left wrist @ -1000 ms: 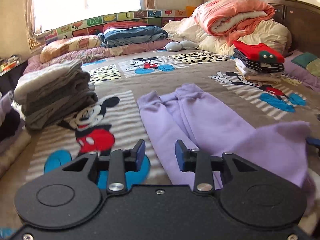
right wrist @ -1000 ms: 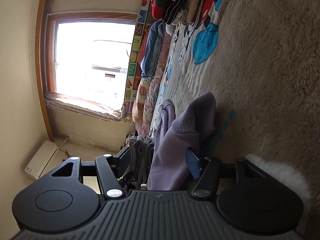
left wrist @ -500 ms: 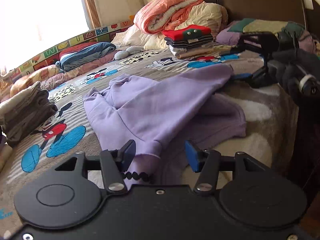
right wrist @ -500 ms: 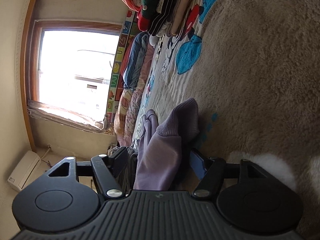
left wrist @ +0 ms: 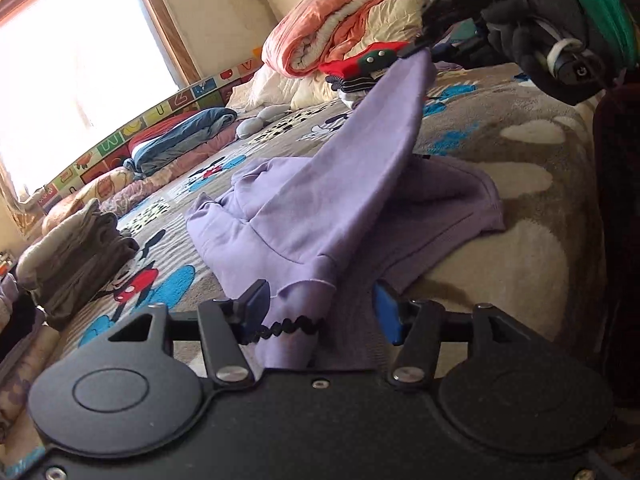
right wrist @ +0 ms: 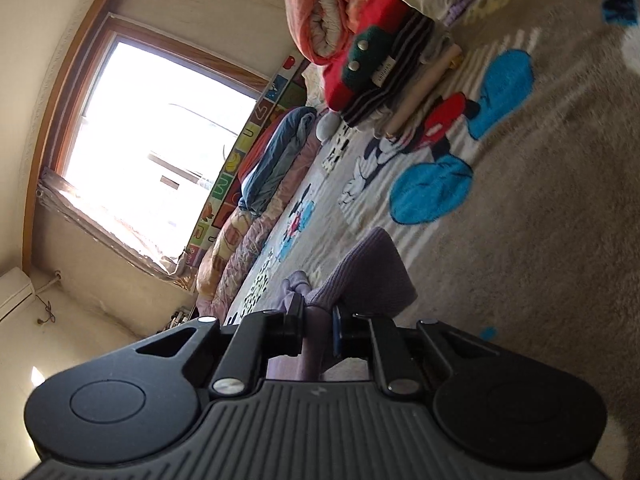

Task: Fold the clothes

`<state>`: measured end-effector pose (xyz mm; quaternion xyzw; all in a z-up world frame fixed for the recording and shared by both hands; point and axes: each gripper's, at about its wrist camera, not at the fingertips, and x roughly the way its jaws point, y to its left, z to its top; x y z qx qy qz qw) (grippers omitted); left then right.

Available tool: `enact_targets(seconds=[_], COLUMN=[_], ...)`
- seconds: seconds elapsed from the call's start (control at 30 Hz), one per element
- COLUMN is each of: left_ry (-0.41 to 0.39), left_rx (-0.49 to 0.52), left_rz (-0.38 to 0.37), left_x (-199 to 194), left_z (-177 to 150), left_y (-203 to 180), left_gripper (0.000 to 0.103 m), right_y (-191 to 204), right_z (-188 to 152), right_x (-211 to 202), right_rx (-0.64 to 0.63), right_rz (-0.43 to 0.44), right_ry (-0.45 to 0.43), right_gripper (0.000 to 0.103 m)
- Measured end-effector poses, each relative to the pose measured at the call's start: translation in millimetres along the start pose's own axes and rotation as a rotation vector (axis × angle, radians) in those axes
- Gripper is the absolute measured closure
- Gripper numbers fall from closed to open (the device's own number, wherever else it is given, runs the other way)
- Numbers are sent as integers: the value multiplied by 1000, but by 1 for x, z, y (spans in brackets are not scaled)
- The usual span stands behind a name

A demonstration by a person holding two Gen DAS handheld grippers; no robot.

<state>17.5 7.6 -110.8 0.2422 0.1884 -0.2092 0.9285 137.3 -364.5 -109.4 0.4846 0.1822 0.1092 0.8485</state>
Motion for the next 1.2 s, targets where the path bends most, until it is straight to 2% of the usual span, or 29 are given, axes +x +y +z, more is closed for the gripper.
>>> enact_targets(seconds=[0.13,0.2,0.3,0.43,0.53,0.8,1.1,1.2], left_ry=[20,-33,-41,60,73,55,53,56], left_rx=[23,9,-127,-85,-54,-284,-350,-436], left_rz=[-52,-24,-55,-175,-181,-335,-395,-437], left_x=[5,-8,-15,9,12,7,5,4], left_z=[-3,5,7,-5,-7,-11,-11,-15], left_y=[-7,-2,18,5,-1,41,47,61], left_gripper=[47,48,47,45,41,39,30,30], right_y=[45,64,84,104,119,169,213,219], right_z=[10,14,18,19,17,4,-25,-37], right_x=[8,12,19,25,35,84,169,198], right_rx=[-119,-164,-198,-246,-280,-399,-513,-546], right_rz=[11,8,0,-18,-37,-76,-139,-172], right_ry=[4,4,7,10,15,56,158,192], right_gripper=[88,88,88,89,89,89,89,89])
